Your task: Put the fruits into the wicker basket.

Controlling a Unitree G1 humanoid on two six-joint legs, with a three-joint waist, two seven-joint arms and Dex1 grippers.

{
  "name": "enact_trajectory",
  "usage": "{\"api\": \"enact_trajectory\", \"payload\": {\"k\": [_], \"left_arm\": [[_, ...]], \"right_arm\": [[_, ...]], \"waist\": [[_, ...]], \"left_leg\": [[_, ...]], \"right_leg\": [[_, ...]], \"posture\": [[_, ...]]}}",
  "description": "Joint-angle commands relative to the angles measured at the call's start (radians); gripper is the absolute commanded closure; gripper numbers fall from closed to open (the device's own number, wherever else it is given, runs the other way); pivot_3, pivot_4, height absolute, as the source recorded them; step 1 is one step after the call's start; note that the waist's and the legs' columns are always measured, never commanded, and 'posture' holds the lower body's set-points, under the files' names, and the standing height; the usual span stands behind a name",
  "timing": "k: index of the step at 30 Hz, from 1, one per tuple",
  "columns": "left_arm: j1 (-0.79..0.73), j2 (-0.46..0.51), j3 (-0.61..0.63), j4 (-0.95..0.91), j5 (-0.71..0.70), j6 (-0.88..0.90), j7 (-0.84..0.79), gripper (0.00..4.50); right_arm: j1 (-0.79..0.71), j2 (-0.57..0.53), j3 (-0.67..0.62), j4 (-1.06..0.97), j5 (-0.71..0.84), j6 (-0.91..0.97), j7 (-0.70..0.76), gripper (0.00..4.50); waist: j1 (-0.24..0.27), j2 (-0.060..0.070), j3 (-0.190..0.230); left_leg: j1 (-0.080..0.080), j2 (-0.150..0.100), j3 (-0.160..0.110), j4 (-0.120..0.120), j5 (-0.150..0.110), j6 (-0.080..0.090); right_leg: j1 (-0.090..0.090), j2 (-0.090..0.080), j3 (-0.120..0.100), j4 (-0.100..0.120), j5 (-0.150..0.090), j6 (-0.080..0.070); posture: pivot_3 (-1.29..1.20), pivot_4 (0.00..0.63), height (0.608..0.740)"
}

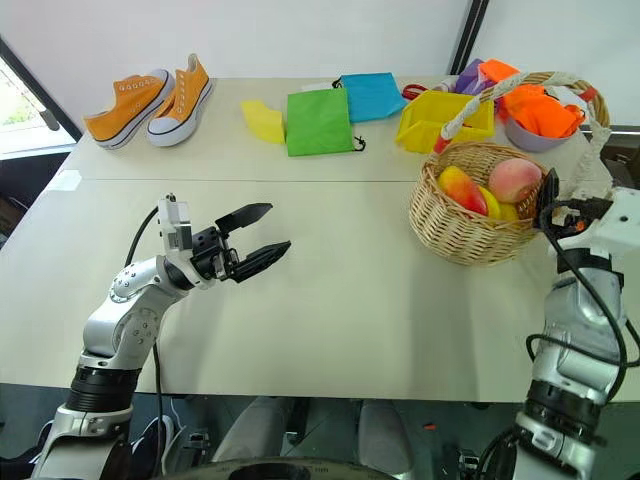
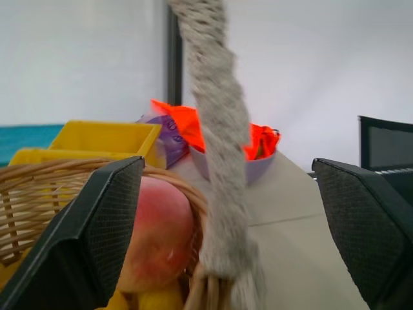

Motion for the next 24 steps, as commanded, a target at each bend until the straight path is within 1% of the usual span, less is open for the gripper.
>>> {"api": "enact_trajectory", "payload": {"k": [1, 5, 8, 10, 13, 14, 16, 19, 21, 24], "left_arm": [[0.001, 0.009, 0.042, 0.000, 0.008, -0.030, 0.010, 0.00], [0.003, 0.018, 0.069, 0.016, 0.010, -0.037, 0.020, 0.00], [0.023, 0.029, 0.103, 0.018, 0.017, -0.053, 0.036, 0.00], [0.039, 0.034, 0.120, 0.016, 0.027, -0.062, 0.052, 0.00], [0.064, 0.049, 0.146, 0.009, 0.032, -0.058, 0.076, 0.00], [0.073, 0.057, 0.155, 0.008, 0.042, -0.060, 0.089, 0.00], [0.099, 0.073, 0.190, 0.011, 0.061, -0.076, 0.122, 0.00], [0.116, 0.084, 0.221, 0.035, 0.115, -0.095, 0.190, 0.00], [0.133, 0.086, 0.254, 0.050, 0.132, -0.110, 0.228, 0.00], [0.153, 0.095, 0.319, 0.090, 0.170, -0.141, 0.305, 0.00]], "right_arm": [[0.082, 0.065, 0.049, -0.216, -0.024, -0.057, -0.033, 0.08], [0.160, 0.112, 0.121, -0.354, -0.049, -0.053, -0.041, 0.08], [0.261, 0.126, 0.242, -0.456, -0.040, -0.056, 0.032, 0.08], [0.315, 0.115, 0.300, -0.478, -0.063, -0.090, 0.078, 0.08], [0.331, 0.098, 0.376, -0.487, -0.050, -0.078, 0.137, 0.08], [0.308, 0.087, 0.410, -0.480, -0.033, -0.037, 0.159, 0.08], [0.222, 0.028, 0.496, -0.435, 0.010, 0.050, 0.273, 0.08], [0.123, -0.028, 0.541, -0.370, 0.086, 0.160, 0.368, 0.08], [0.060, -0.089, 0.577, -0.294, 0.095, 0.177, 0.482, 0.08], [-0.020, -0.143, 0.625, -0.197, 0.113, 0.185, 0.617, 0.08]], "waist": [[-0.001, 0.000, 0.000], [-0.004, 0.000, 0.000], [-0.002, 0.000, 0.000], [-0.002, 0.000, -0.001], [-0.004, 0.000, -0.001], [-0.003, 0.000, 0.000], [-0.008, 0.000, 0.000], [-0.003, -0.001, 0.000], [0.003, -0.002, -0.001], [0.004, -0.003, 0.000]], "left_leg": [[0.000, 0.000, 0.000, 0.000, 0.000, 0.000], [0.001, 0.001, 0.000, 0.000, 0.000, 0.000], [0.001, 0.000, 0.001, 0.000, 0.000, 0.000], [0.002, 0.001, 0.001, -0.001, 0.000, 0.000], [0.002, 0.001, 0.001, -0.001, 0.000, 0.000], [0.002, 0.001, 0.002, 0.000, 0.000, 0.000], [0.005, 0.001, 0.002, -0.001, 0.000, 0.000], [0.008, 0.004, 0.004, -0.001, 0.000, 0.000], [0.008, 0.004, 0.004, -0.003, -0.001, 0.000], [0.008, 0.004, 0.004, -0.003, -0.002, 0.001]], "right_leg": [[0.000, 0.000, 0.000, 0.000, 0.000, 0.000], [-0.001, 0.001, 0.002, 0.002, 0.000, 0.000], [-0.001, 0.002, 0.002, 0.003, 0.000, 0.000], [-0.001, 0.002, 0.002, 0.003, 0.000, 0.000], [-0.001, 0.002, 0.003, 0.003, 0.000, 0.000], [-0.001, 0.002, 0.003, 0.003, 0.000, 0.000], [-0.001, 0.002, 0.004, 0.002, 0.000, 0.000], [0.000, 0.002, 0.004, 0.002, 0.000, -0.001], [0.000, 0.003, 0.004, 0.001, 0.000, -0.001], [0.002, 0.003, 0.003, -0.004, 0.000, 0.000]], "posture": [[0.00, 0.150, 0.740], [0.00, 0.150, 0.740], [0.00, 0.150, 0.740], [0.00, 0.150, 0.740], [0.00, 0.150, 0.740], [0.00, 0.150, 0.740], [0.00, 0.150, 0.740], [0.00, 0.150, 0.740], [0.00, 0.150, 0.740], [0.00, 0.150, 0.740]]}}
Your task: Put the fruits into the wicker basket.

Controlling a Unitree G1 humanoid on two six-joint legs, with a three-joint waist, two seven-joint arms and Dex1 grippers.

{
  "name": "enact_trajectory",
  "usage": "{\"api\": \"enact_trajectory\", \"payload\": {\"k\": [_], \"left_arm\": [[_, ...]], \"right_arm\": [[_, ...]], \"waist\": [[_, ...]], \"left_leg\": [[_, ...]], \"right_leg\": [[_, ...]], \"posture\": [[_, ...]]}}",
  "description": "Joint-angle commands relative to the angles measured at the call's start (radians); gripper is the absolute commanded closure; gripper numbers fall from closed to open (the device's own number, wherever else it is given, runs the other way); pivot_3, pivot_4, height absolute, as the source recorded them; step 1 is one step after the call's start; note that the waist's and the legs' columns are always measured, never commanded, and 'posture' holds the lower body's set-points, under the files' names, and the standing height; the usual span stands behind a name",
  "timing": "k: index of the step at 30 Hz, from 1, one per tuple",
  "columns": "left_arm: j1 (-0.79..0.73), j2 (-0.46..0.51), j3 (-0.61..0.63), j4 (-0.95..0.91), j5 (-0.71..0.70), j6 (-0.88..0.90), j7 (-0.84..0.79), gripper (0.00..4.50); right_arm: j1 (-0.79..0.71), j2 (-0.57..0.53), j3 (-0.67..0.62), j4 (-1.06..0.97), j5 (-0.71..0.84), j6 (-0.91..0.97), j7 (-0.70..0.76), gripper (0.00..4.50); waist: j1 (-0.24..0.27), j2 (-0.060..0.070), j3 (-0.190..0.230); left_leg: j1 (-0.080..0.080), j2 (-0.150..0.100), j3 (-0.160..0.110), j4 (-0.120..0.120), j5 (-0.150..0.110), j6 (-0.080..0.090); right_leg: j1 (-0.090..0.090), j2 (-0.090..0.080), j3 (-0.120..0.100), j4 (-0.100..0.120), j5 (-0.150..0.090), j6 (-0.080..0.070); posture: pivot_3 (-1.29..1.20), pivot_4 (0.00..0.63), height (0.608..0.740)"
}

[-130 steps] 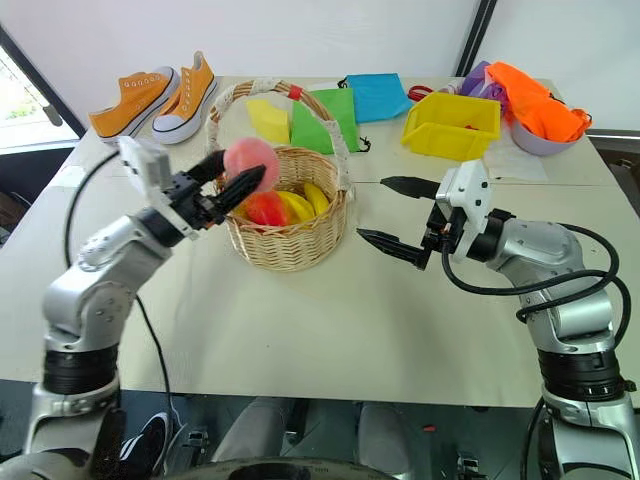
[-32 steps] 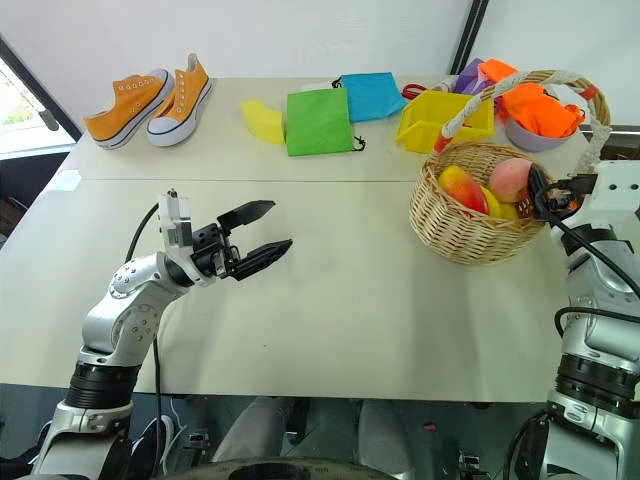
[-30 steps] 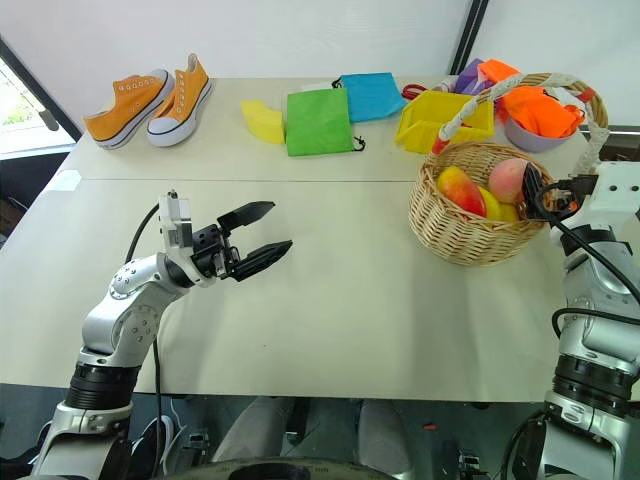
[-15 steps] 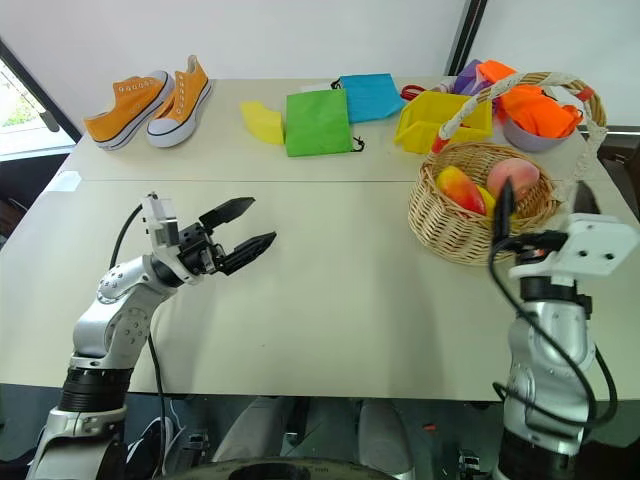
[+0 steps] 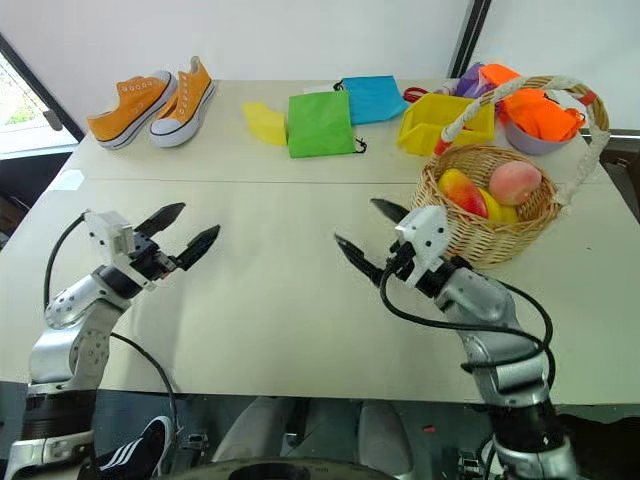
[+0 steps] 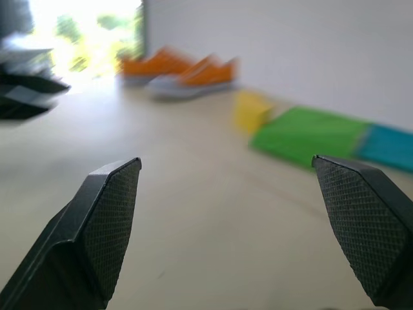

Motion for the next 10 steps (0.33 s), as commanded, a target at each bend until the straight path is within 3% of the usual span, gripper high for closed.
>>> {"api": "enact_trajectory", "payload": {"k": [1, 10], "left_arm": [[0.014, 0.021, 0.104, 0.028, 0.043, -0.047, 0.100, 0.00], [0.084, 0.038, 0.199, 0.000, 0.033, -0.053, 0.151, 0.00]], "right_arm": [[-0.076, -0.037, 0.045, 0.081, 0.023, -0.004, 0.149, 0.08], [-0.134, 0.005, 0.082, 0.225, -0.032, -0.076, 0.209, 0.08]], "waist": [[-0.001, -0.001, 0.000], [-0.002, -0.001, 0.000]], "left_leg": [[0.000, 0.000, 0.000, 0.000, 0.000, 0.000], [0.000, 0.001, 0.000, 0.000, 0.000, 0.000]], "right_leg": [[0.000, 0.000, 0.000, -0.001, 0.000, 0.000], [0.000, 0.000, 0.000, 0.000, 0.000, 0.000]], "posture": [[0.00, 0.150, 0.740], [0.00, 0.150, 0.740]]}}
